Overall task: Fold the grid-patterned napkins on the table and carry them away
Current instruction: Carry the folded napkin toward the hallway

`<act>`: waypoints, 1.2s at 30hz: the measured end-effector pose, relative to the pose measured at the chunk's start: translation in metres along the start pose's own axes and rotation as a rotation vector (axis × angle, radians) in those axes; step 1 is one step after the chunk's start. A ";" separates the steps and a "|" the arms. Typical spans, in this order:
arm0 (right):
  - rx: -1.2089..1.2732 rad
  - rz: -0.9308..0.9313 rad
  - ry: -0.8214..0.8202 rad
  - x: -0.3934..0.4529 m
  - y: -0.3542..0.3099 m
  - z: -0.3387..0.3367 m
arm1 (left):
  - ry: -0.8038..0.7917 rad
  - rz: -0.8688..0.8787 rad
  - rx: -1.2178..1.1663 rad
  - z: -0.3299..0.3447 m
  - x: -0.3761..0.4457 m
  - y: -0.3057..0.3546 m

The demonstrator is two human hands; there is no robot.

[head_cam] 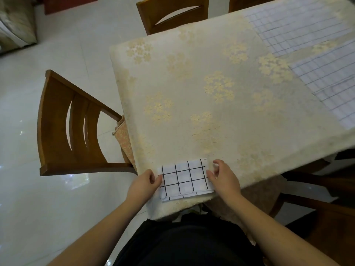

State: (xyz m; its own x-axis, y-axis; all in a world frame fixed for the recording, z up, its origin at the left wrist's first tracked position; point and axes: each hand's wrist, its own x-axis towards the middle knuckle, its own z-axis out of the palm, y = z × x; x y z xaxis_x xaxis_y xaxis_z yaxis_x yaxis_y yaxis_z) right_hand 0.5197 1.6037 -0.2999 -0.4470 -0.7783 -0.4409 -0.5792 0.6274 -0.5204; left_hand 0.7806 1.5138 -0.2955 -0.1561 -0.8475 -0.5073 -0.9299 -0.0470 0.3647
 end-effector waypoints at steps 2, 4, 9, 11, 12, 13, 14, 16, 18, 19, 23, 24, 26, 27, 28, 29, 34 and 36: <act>-0.059 -0.092 0.105 0.002 0.000 -0.001 | 0.164 0.142 0.076 0.000 0.000 -0.001; -0.128 -0.229 0.158 0.003 -0.003 0.004 | 0.314 0.466 0.184 0.006 0.003 -0.006; -0.346 -0.498 0.111 -0.008 -0.019 0.043 | 0.120 0.787 0.511 0.029 0.016 -0.019; -0.447 -0.537 0.061 -0.009 -0.022 0.058 | 0.051 0.750 0.555 0.038 0.017 -0.021; -0.476 -0.528 0.031 -0.009 -0.022 0.062 | 0.034 0.736 0.564 0.040 0.016 -0.021; -0.493 -0.510 0.006 -0.008 -0.020 0.066 | 0.023 0.724 0.565 0.042 0.016 -0.022; -0.503 -0.493 -0.014 -0.006 -0.017 0.068 | 0.017 0.714 0.563 0.043 0.016 -0.022; -0.525 -0.483 -0.045 -0.004 -0.011 0.070 | 0.010 0.698 0.561 0.042 0.015 -0.021; -0.548 -0.495 -0.070 -0.001 -0.008 0.068 | 0.001 0.687 0.556 0.042 0.015 -0.020; -0.553 -0.500 -0.077 0.000 -0.007 0.067 | -0.007 0.675 0.555 0.042 0.014 -0.018; -0.574 -0.492 -0.101 0.005 -0.008 0.063 | -0.035 0.624 0.552 0.041 0.011 -0.016; -0.580 -0.493 -0.108 0.005 -0.008 0.062 | -0.044 0.616 0.555 0.041 0.011 -0.016; -0.594 -0.500 -0.121 0.007 -0.008 0.060 | -0.056 0.603 0.561 0.041 0.009 -0.017; -0.601 -0.503 -0.127 0.007 -0.009 0.060 | -0.062 0.593 0.567 0.041 0.007 -0.017; -0.606 -0.507 -0.129 0.008 -0.008 0.059 | -0.064 0.586 0.570 0.042 0.006 -0.017; -0.612 -0.509 -0.133 0.008 -0.008 0.059 | -0.061 0.583 0.571 0.042 0.005 -0.017; -0.624 -0.508 -0.140 0.005 -0.007 0.057 | -0.090 0.566 0.587 0.041 0.002 -0.015; -0.621 -0.498 -0.148 0.004 -0.008 0.056 | -0.105 0.561 0.595 0.039 0.003 -0.014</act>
State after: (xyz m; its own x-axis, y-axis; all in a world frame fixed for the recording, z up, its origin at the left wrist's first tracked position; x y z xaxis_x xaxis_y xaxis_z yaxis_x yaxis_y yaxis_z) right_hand 0.5609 1.5971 -0.3384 0.0330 -0.9248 -0.3789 -0.9788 0.0469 -0.1996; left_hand 0.7798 1.5321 -0.3325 -0.6528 -0.6066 -0.4538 -0.7208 0.6817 0.1256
